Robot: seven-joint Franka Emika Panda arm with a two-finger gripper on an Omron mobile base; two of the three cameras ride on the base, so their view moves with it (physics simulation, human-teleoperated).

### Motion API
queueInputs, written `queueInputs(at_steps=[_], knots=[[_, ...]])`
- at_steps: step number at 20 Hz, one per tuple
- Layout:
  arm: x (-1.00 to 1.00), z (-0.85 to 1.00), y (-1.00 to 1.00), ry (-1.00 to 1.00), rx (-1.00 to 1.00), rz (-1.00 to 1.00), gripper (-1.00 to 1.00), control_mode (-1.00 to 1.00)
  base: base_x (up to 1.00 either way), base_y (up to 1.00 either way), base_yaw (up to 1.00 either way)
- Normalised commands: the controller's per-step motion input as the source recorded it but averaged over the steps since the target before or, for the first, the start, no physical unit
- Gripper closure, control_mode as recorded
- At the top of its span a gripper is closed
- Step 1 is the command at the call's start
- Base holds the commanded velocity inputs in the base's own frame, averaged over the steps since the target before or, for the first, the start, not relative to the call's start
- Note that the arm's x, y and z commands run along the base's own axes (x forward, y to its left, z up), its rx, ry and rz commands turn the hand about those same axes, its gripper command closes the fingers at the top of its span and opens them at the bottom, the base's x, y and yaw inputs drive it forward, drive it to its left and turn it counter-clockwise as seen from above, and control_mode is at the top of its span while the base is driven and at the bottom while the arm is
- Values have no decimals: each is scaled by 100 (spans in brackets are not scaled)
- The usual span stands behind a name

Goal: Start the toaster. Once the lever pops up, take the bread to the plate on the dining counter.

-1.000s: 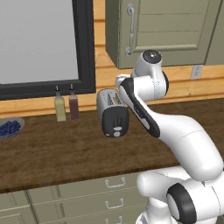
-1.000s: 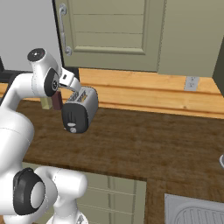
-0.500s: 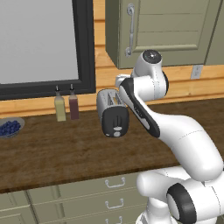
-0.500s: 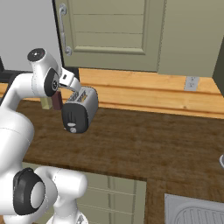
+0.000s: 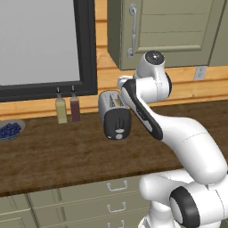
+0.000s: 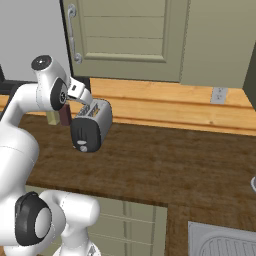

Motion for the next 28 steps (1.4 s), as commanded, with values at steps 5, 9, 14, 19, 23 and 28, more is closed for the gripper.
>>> queueInputs(at_steps=[5, 9, 14, 19, 23, 28], knots=[[0, 0, 0, 0, 0, 0, -100, -100, 0, 0, 0], [0, 0, 0, 0, 0, 0, -100, -100, 0, 0, 0], [0, 0, 0, 0, 0, 0, -100, -100, 0, 0, 0], [0, 0, 0, 0, 0, 0, -100, -100, 0, 0, 0], [0, 0, 0, 0, 0, 0, -100, -100, 0, 0, 0], [0, 0, 0, 0, 0, 0, -100, -100, 0, 0, 0]])
